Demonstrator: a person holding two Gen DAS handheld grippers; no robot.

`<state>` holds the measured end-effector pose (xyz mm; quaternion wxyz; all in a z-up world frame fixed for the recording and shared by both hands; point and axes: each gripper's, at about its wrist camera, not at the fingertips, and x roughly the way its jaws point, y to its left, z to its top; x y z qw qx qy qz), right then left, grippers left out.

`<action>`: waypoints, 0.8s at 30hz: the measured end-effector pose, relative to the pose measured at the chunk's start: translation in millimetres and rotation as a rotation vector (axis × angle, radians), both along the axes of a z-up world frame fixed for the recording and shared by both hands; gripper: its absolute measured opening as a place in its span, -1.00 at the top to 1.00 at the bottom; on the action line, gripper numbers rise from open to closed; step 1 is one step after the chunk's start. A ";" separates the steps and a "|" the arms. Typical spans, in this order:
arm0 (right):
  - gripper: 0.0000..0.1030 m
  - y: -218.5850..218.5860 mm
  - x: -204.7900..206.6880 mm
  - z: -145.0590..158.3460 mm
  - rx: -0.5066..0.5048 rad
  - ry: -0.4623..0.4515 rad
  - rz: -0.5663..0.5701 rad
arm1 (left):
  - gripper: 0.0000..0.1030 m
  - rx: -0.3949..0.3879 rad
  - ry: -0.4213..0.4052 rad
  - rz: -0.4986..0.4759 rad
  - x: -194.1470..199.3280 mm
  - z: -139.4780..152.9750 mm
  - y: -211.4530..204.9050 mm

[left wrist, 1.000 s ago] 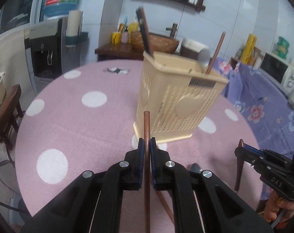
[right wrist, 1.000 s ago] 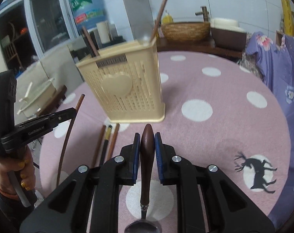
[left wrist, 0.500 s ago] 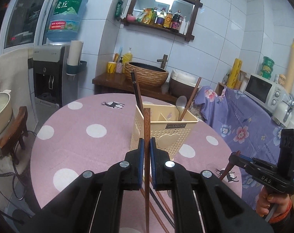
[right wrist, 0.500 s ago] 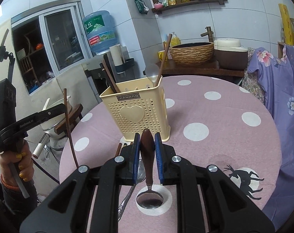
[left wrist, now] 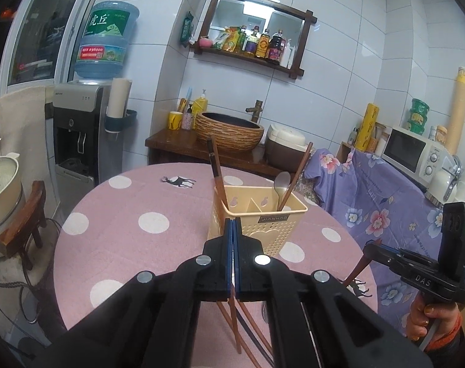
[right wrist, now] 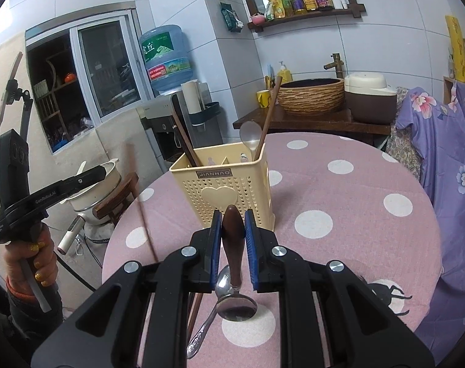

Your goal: Organize utensils

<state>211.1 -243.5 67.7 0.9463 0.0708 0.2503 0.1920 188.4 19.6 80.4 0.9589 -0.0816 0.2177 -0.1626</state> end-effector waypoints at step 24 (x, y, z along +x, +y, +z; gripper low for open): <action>0.69 1.5 0.8 -3.1 0.006 0.014 -0.016 | 0.17 0.174 0.397 0.427 102.1 -115.9 87.1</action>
